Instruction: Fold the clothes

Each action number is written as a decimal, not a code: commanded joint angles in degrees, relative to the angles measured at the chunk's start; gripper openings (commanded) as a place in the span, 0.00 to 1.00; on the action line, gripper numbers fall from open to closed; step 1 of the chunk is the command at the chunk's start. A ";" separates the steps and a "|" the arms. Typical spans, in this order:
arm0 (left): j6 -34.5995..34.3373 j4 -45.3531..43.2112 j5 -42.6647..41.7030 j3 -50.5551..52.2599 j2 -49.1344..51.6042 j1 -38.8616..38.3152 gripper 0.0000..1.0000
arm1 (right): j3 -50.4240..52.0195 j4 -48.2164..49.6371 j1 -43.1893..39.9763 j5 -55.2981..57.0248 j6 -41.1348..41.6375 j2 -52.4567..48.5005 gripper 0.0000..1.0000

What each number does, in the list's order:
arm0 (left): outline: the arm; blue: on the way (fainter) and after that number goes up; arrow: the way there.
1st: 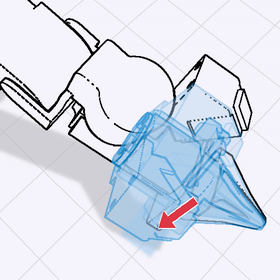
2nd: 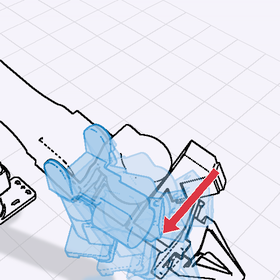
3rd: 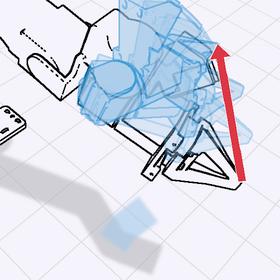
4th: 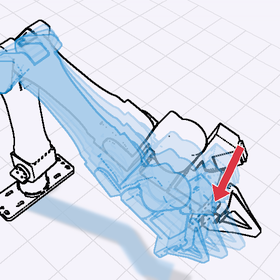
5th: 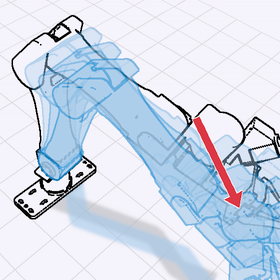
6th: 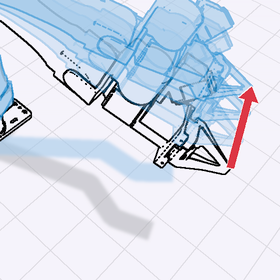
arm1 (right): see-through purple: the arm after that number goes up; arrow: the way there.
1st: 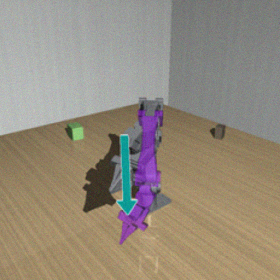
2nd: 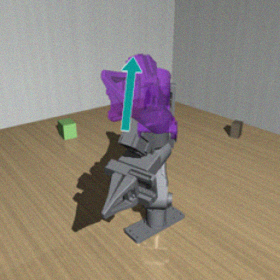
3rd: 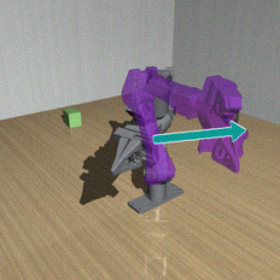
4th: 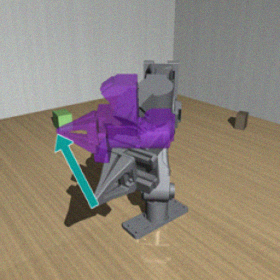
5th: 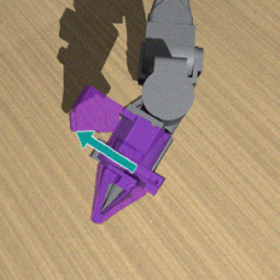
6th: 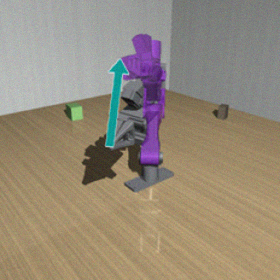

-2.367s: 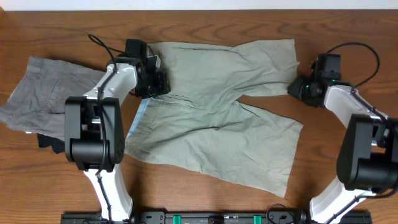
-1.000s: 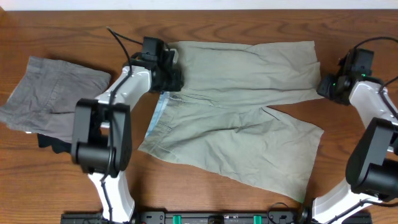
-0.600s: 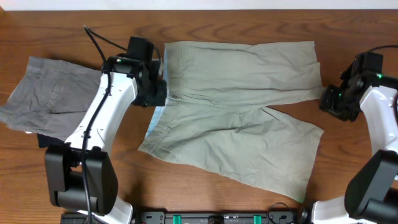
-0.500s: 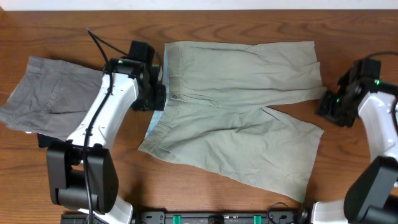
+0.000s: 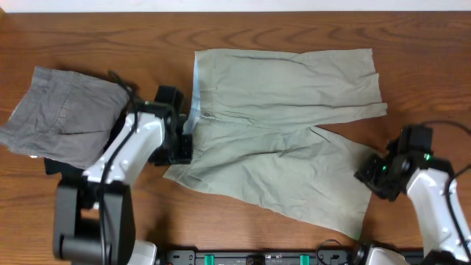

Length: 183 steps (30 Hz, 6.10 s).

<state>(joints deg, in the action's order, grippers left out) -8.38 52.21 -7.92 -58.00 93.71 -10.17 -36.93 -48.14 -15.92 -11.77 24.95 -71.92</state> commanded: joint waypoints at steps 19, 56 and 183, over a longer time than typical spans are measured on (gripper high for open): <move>-13.40 -5.86 -2.32 12.74 -2.91 0.22 0.44 | 10.23 5.51 -0.24 -0.48 4.13 2.27 0.38; -13.38 -13.79 -10.91 15.04 -19.85 0.11 0.06 | 7.15 -5.20 2.89 -1.92 4.17 5.66 0.36; -2.78 -29.92 -8.96 15.02 -8.74 -5.81 0.16 | 16.22 13.97 5.70 7.91 22.14 5.68 0.56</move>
<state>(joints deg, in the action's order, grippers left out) -11.94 22.04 -17.61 -42.98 84.77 -15.88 -23.18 -34.24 -9.85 3.07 47.51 -65.08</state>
